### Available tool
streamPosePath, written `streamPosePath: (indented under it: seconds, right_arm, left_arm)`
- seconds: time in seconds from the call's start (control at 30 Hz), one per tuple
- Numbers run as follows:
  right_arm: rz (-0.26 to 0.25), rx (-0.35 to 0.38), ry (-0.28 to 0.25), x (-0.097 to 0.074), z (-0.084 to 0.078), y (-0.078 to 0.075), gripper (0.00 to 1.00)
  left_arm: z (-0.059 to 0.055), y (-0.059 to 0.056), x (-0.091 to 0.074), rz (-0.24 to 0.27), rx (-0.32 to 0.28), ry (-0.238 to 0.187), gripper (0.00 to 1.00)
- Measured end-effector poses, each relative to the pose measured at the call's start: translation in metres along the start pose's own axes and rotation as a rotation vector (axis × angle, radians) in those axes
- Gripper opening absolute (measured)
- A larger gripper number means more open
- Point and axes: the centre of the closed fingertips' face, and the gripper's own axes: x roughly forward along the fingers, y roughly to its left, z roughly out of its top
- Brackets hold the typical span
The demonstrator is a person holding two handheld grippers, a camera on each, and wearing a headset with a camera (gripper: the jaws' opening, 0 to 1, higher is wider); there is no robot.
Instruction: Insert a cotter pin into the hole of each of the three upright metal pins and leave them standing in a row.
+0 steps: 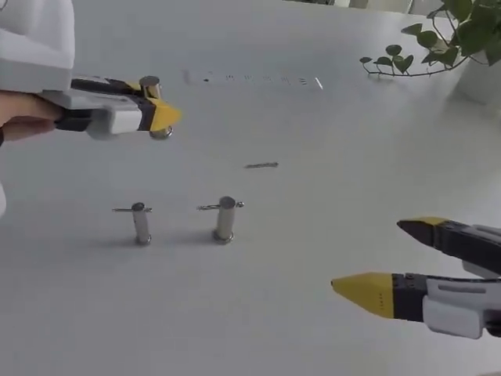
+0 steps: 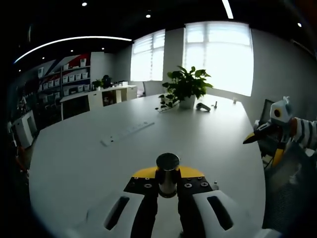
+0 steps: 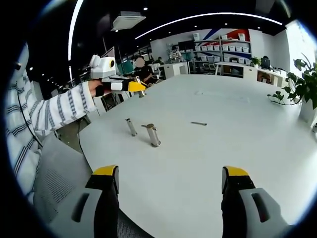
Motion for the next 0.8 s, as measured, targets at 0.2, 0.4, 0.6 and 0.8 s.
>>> streamPosePath:
  seconds: [0.2, 0.4, 0.6, 0.8]
  right_arm:
    - [0.004, -0.007, -0.018, -0.002, 0.003, 0.004, 0.84]
    - [0.006, -0.01, -0.029, -0.003, 0.004, 0.007, 0.84]
    - [0.008, -0.016, -0.039, -0.004, 0.006, 0.01, 0.83]
    - [0.011, -0.018, -0.048, -0.005, 0.006, 0.013, 0.84]
  left_arm:
    - [-0.006, -0.011, -0.005, -0.021, 0.011, 0.009, 0.1]
    - [-0.021, -0.037, -0.017, -0.036, 0.048, 0.043, 0.1]
    - [-0.047, -0.06, -0.024, -0.062, -0.007, 0.079, 0.1]
    - [-0.073, -0.078, -0.022, -0.101, -0.006, 0.134, 0.1]
